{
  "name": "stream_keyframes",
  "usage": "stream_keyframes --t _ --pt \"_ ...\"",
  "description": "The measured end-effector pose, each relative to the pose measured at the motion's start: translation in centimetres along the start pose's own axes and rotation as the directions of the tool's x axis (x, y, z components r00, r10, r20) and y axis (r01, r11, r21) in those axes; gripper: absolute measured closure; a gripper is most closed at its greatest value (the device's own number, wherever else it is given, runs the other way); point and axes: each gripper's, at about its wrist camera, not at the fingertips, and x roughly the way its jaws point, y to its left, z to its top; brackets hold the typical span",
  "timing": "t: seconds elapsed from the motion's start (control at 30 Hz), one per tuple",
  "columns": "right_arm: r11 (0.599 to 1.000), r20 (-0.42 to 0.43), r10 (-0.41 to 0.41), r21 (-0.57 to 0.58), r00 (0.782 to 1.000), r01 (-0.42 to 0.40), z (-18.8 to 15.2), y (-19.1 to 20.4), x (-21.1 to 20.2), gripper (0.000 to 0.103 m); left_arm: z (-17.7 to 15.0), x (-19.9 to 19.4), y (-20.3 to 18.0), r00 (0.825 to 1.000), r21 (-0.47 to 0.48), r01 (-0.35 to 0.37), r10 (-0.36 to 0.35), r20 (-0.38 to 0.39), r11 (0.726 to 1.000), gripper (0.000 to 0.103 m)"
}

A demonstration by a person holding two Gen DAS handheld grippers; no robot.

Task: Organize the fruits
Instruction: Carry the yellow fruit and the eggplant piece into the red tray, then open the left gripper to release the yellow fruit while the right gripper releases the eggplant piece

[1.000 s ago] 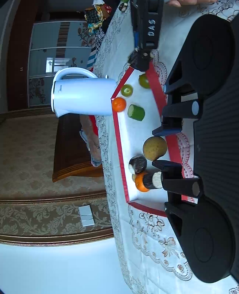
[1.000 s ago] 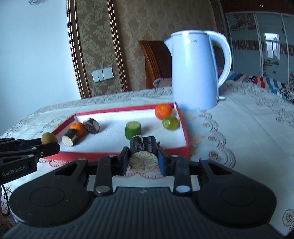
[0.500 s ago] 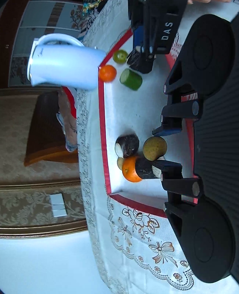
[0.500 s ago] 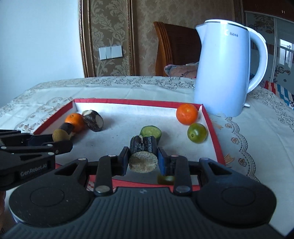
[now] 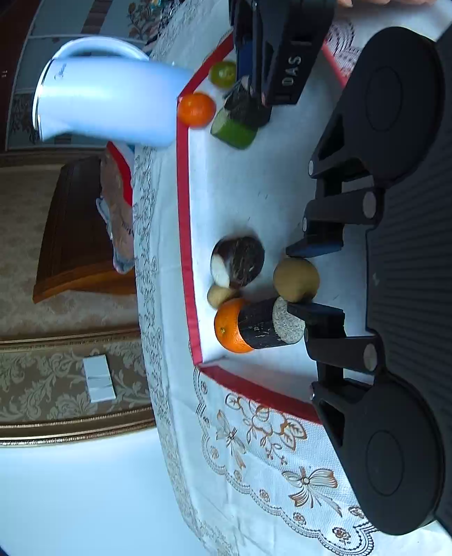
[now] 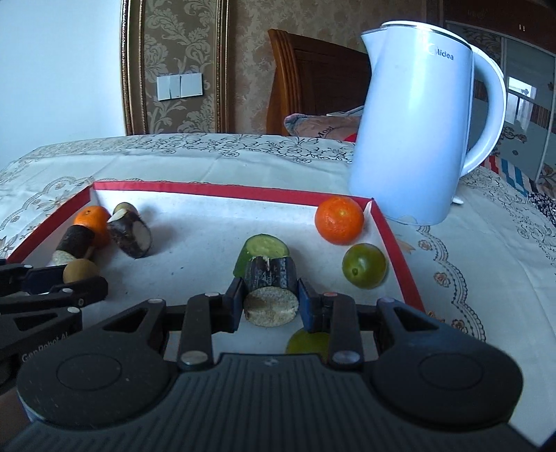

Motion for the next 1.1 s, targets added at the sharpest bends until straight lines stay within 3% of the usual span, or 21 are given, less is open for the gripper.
stream_keyframes --t 0.5,0.57,0.63,0.67,0.7,0.73,1.1 --pt "0.999 0.019 -0.021 0.025 1.0 0.021 -0.1 -0.4 0.1 0.071 0.0 0.3 0.2 1.0 -0.02 -0.003 0.004 0.014 1.0 0.075" --pt "0.999 0.024 -0.017 0.032 1.0 0.016 -0.1 -0.5 -0.1 0.061 -0.1 0.3 0.3 1.0 -0.021 -0.004 0.005 0.015 1.0 0.073" --pt "0.999 0.027 -0.013 0.039 1.0 0.012 -0.2 -0.6 -0.4 0.047 -0.1 0.2 0.4 1.0 -0.03 -0.02 0.02 0.013 0.999 0.065" --pt "0.999 0.029 -0.012 0.039 1.0 0.011 -0.3 -0.6 -0.5 0.044 -0.1 0.3 0.5 0.999 -0.041 -0.039 0.04 0.009 0.998 0.05" --pt "0.999 0.031 -0.017 0.038 0.999 0.016 -0.3 -0.6 -0.6 0.04 -0.1 0.3 0.7 0.999 -0.052 -0.049 0.05 0.001 0.997 0.027" --pt "0.999 0.032 -0.02 0.038 0.999 0.019 -0.4 -0.6 -0.6 0.038 -0.1 0.4 1.0 0.999 -0.063 -0.045 0.045 -0.008 0.997 0.021" --pt "0.998 0.062 -0.039 0.045 0.997 0.036 -0.7 -0.8 -1.5 0.012 -0.1 0.4 1.0 0.999 -0.056 -0.04 0.04 -0.006 0.998 0.02"
